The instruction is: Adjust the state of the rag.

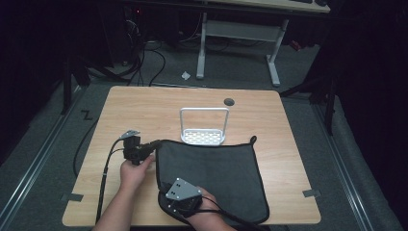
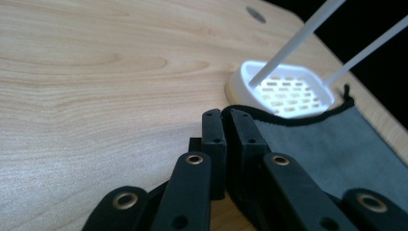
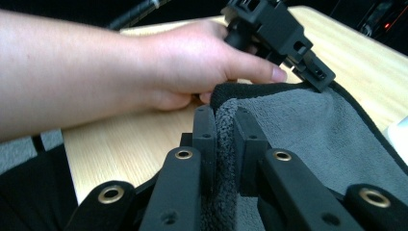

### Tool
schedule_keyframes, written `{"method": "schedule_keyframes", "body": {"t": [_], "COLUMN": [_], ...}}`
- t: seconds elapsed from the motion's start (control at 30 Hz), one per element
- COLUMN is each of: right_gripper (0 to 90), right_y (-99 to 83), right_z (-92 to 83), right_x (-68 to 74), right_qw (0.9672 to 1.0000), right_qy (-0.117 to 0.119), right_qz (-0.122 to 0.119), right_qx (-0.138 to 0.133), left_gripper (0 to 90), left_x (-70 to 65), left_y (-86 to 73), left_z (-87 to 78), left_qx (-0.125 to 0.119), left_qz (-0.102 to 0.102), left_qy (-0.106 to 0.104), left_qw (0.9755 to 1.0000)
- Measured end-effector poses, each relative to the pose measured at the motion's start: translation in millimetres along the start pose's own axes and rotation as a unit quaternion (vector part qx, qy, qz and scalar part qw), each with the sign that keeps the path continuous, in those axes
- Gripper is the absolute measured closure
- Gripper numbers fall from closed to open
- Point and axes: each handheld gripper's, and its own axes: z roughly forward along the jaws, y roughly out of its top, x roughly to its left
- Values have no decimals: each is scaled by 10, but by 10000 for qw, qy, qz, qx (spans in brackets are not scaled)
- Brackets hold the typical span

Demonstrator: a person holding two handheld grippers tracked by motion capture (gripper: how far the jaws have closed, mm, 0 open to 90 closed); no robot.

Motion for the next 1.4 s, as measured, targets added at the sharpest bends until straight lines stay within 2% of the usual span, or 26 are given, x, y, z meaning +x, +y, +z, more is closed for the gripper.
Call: {"method": "schedule_keyframes", "body": {"t": [0.17,0.37,0.53,0.63,0.7,0.8,0.93,1.0,1.07,1.13,1.27,1.4], "right_gripper": [826,824,824,823,823,824,822,818,816,816,816,815], "right_y": [37,119,305,424,498,546,479,427,330,244,14,-259], "right_z": [22,140,258,341,398,412,300,207,53,-66,-315,-504], "right_x": [37,157,307,407,463,483,386,330,261,185,-3,-157], "right_qw": [10000,9998,9990,9982,9976,9972,9981,9984,9989,9991,9997,9997], "right_qy": [1,155,347,476,542,594,480,426,281,191,-10,-205], "right_qz": [65,36,-173,-271,-338,-326,-239,-215,-233,-208,-37,104], "right_qx": [-73,-123,-200,-242,-268,-315,-304,-296,-285,-301,-246,-80], "left_gripper": [853,853,853,853,853,853,853,853,852,852,851,847], "left_x": [3,71,171,265,336,350,233,100,-31,-180,-418,-662], "left_y": [28,87,138,149,150,155,178,190,195,191,172,146], "left_z": [-82,-272,-598,-787,-908,-956,-844,-731,-621,-479,-177,109], "left_qx": [-67,-175,-263,-252,-269,-258,-256,-279,-234,-187,-56,31], "left_qz": [12,38,134,208,128,75,100,122,259,448,527,639], "left_qy": [75,202,445,667,742,764,710,578,507,481,369,287], "left_qw": [9999,9996,9986,9972,9968,9967,9971,9979,9981,9977,9979,9975]}}
